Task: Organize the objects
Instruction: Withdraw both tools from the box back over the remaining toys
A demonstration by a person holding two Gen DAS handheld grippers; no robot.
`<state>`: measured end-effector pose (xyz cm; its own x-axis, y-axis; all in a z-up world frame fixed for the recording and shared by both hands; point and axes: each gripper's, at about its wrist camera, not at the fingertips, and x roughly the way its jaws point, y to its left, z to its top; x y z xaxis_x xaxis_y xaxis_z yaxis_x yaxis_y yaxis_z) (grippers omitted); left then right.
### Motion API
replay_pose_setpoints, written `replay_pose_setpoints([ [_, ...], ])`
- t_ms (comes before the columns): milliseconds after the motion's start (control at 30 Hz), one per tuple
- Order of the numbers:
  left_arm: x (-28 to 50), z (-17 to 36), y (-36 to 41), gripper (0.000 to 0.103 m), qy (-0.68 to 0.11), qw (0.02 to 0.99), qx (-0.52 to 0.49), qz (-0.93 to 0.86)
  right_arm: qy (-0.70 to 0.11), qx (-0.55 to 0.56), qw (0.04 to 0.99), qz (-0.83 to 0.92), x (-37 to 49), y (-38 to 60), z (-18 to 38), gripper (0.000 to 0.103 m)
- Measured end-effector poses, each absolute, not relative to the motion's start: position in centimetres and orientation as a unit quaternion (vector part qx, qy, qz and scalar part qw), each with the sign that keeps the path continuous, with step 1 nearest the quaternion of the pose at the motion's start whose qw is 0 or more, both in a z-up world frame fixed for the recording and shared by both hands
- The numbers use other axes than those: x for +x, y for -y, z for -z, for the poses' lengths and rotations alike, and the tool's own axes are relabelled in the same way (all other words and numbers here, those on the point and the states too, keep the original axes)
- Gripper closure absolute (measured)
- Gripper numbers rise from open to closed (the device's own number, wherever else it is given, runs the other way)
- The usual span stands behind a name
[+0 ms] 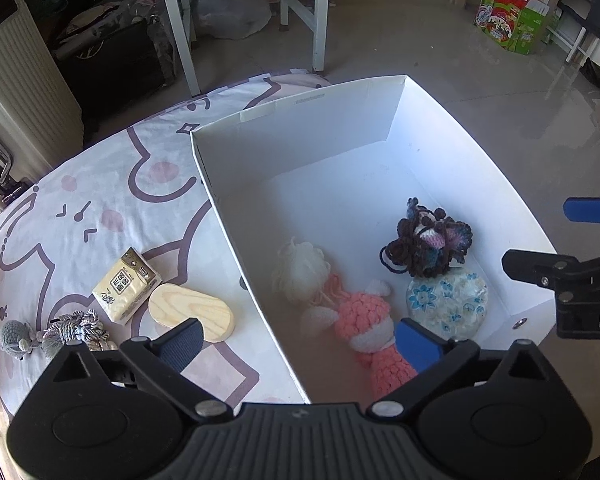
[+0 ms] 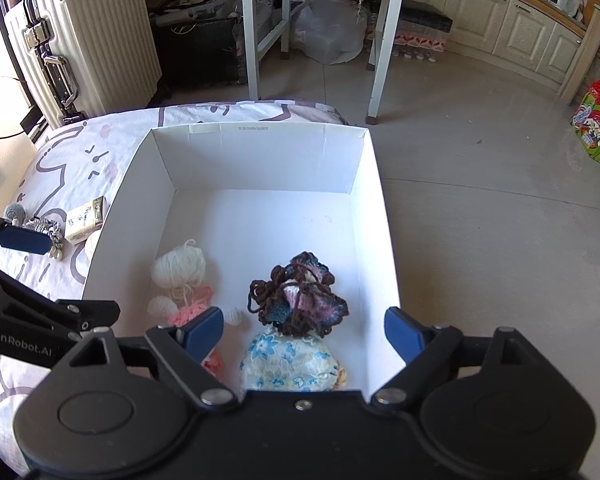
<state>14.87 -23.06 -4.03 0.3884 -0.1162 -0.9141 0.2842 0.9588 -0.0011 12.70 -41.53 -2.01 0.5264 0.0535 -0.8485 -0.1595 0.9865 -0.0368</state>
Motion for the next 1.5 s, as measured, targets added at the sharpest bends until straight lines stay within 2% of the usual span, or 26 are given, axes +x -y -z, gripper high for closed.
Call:
replay_pose_setpoints([
  [100,14.4,4.0,22.6,0.000,-0.539,0.831,0.072,0.118,-0.474,-0.048,0.878,-0.050,12.0,41.7,1.5,0.013],
  [467,13.2,3.5,21.2,0.000,-0.531,0.839,0.055,0.107,-0.460,-0.024,0.887,-0.021,9.9,42.4,1.0,0.000],
  [967,12.4,2.7,19.0,0.000,-0.514,0.853,0.024,0.094,-0.457,-0.012,0.889,-0.011,9.1,41.9,1.0,0.000],
  [1500,12.2,2.0,11.3,0.000,-0.493,0.869,-0.020,0.027,-0.444,-0.003,0.895,-0.035,10.8,36.6,0.5,0.000],
])
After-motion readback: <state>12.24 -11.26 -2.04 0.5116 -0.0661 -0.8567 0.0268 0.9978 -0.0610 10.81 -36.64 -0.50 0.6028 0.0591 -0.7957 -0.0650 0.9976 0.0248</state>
